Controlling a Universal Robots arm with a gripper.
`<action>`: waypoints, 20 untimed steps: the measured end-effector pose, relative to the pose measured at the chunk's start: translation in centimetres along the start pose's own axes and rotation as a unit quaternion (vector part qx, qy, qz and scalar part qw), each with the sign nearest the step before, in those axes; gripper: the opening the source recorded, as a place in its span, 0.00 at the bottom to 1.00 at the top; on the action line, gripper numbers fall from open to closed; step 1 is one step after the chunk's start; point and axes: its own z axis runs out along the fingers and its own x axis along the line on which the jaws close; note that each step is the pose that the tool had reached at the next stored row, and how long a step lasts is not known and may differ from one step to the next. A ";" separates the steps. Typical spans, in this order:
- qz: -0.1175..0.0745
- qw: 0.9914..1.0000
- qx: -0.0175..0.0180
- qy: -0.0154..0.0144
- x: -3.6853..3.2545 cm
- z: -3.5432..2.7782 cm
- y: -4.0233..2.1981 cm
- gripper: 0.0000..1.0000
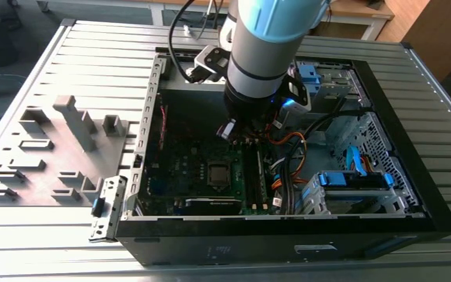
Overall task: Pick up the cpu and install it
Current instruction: 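Install the first cpu locking lever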
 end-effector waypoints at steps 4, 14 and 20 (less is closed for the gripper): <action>0.000 1.000 0.006 0.010 0.03 0.00 -0.02 0.11; 0.000 0.999 0.020 0.034 0.42 -0.11 -0.28 0.11; 0.001 0.999 0.024 0.043 1.07 -0.25 -0.71 0.11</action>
